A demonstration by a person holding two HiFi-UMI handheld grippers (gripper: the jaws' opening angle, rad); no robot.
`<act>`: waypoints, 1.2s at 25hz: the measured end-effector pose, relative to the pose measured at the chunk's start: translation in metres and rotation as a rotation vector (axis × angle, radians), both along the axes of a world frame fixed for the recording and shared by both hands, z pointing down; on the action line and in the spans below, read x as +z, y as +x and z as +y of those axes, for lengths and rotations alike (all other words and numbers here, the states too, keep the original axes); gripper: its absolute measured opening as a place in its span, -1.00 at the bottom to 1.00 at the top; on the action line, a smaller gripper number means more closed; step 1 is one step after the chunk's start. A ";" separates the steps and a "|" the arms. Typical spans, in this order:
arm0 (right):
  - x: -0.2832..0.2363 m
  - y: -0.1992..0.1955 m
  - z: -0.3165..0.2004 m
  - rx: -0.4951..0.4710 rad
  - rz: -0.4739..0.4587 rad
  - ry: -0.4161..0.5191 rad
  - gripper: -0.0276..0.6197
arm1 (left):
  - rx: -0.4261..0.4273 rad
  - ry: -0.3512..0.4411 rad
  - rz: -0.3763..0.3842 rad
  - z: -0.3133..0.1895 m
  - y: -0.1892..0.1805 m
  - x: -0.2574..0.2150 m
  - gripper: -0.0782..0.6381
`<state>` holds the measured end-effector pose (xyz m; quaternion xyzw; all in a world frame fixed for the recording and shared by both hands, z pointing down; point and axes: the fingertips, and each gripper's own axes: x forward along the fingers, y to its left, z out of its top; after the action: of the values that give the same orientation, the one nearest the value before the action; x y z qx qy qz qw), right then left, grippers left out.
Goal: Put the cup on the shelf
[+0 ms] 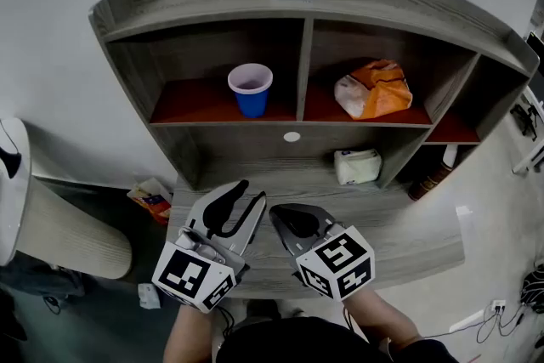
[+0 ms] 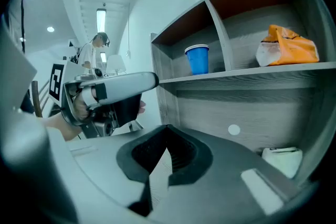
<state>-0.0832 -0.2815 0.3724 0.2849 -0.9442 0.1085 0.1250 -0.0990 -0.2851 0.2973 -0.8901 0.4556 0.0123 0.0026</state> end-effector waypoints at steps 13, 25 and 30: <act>0.017 0.018 0.020 0.037 -0.021 0.002 -0.91 | -0.080 -0.149 0.016 0.033 0.009 0.065 -0.64; 0.038 0.030 0.036 0.071 -0.037 -0.027 -0.91 | -0.093 -0.231 -0.016 0.061 0.016 0.102 -0.64; 0.039 0.031 0.036 0.083 -0.036 -0.029 -0.91 | -0.067 -0.246 -0.025 0.059 0.020 0.106 -0.64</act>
<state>-0.0527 -0.2455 0.4112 0.3201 -0.9319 0.1326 0.1074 -0.0790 -0.2260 0.4032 -0.8680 0.4832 -0.0548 -0.1003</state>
